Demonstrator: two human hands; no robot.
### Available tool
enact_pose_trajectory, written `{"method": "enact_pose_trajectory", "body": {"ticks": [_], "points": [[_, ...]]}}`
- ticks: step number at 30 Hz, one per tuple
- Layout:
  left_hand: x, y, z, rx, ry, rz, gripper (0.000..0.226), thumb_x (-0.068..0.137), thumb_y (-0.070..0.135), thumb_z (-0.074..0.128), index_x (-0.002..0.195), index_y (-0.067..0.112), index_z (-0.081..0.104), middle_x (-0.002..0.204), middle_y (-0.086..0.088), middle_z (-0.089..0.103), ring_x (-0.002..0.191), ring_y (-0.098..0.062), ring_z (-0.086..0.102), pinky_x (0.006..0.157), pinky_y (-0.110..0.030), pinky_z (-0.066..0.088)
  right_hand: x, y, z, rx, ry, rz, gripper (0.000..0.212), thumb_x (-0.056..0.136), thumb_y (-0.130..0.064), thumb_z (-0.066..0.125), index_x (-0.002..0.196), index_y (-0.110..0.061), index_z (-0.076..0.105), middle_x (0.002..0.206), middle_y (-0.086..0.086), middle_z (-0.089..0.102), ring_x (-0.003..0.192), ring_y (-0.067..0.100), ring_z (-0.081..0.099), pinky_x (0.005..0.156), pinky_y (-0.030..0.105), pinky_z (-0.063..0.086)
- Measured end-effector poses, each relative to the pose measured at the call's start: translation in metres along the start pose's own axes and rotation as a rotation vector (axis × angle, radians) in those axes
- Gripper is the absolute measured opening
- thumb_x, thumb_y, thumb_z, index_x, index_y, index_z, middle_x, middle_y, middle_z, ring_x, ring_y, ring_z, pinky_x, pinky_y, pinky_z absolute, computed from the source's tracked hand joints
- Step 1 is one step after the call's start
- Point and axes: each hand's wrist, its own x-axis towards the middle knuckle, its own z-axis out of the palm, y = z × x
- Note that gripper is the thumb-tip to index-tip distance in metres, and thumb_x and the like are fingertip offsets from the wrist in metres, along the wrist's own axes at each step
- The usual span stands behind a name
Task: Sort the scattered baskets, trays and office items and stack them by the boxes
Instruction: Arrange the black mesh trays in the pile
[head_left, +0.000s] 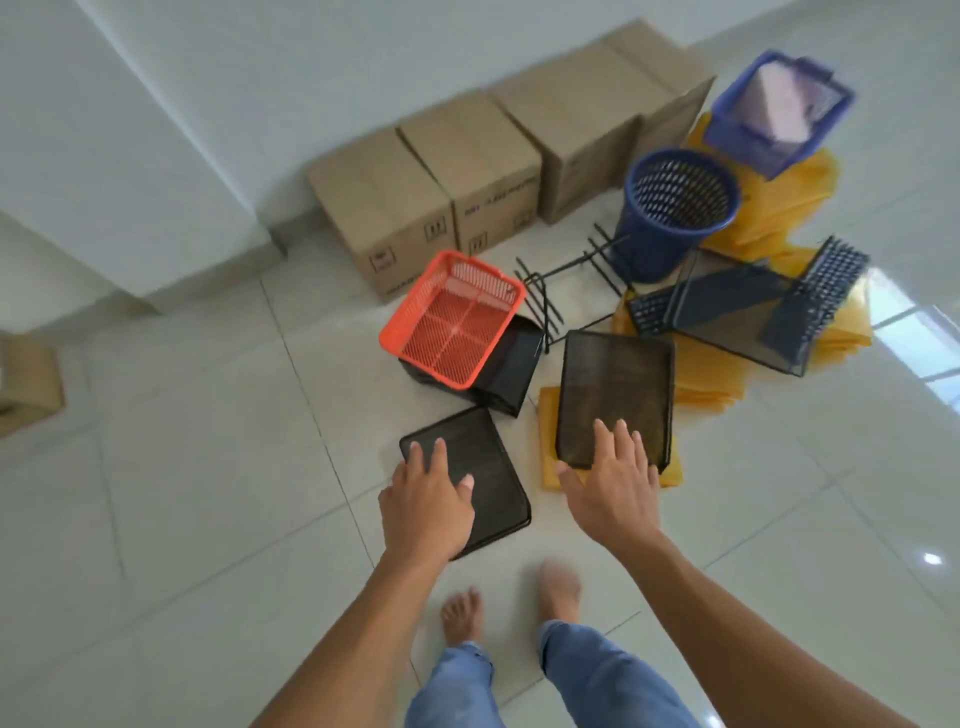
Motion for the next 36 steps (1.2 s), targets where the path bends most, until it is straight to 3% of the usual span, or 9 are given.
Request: {"method": "enact_pose_trajectory", "body": {"ticks": [9, 18, 25, 36], "points": [[-0.041, 0.084, -0.106, 0.025, 0.158, 0.240, 0.072, 0.100, 0.061, 0.031, 0.160, 0.028, 0.009, 0.168, -0.007, 0.008, 0.152, -0.032, 0.014, 0.119, -0.051, 0.021, -0.055, -0.022, -0.117, 0.097, 0.187, 0.030, 0.081, 0.097, -0.066, 0.040, 0.162, -0.029, 0.010, 0.170, 0.003, -0.002, 0.156, 0.026, -0.008, 0.124, 0.057, 0.006], [-0.069, 0.168, -0.141, 0.158, 0.177, 0.539, 0.073, 0.098, 0.066, 0.029, 0.160, 0.032, 0.008, 0.169, -0.004, 0.007, 0.154, -0.030, 0.010, 0.121, -0.052, 0.014, -0.100, 0.008, -0.180, 0.224, 0.367, 0.273, 0.080, 0.097, -0.071, 0.035, 0.161, -0.032, 0.010, 0.170, 0.002, -0.006, 0.156, 0.027, -0.009, 0.122, 0.058, 0.002], [-0.131, 0.255, -0.102, 0.271, 0.119, 0.854, 0.073, 0.099, 0.067, 0.026, 0.160, 0.032, 0.008, 0.168, -0.005, 0.009, 0.154, -0.030, 0.012, 0.120, -0.052, 0.015, -0.172, 0.099, -0.195, 0.331, 0.533, 0.508, 0.080, 0.098, -0.068, 0.033, 0.162, -0.029, 0.007, 0.170, 0.004, -0.007, 0.156, 0.027, -0.010, 0.123, 0.059, 0.004], [-0.322, 0.382, 0.027, 0.449, 0.045, 1.281, 0.071, 0.101, 0.063, 0.027, 0.161, 0.029, 0.006, 0.168, -0.006, 0.007, 0.154, -0.030, 0.009, 0.121, -0.052, 0.015, -0.328, 0.296, -0.184, 0.522, 0.692, 0.880, 0.081, 0.098, -0.068, 0.035, 0.162, -0.025, 0.009, 0.170, 0.005, -0.007, 0.156, 0.025, -0.010, 0.122, 0.059, 0.003]]}}
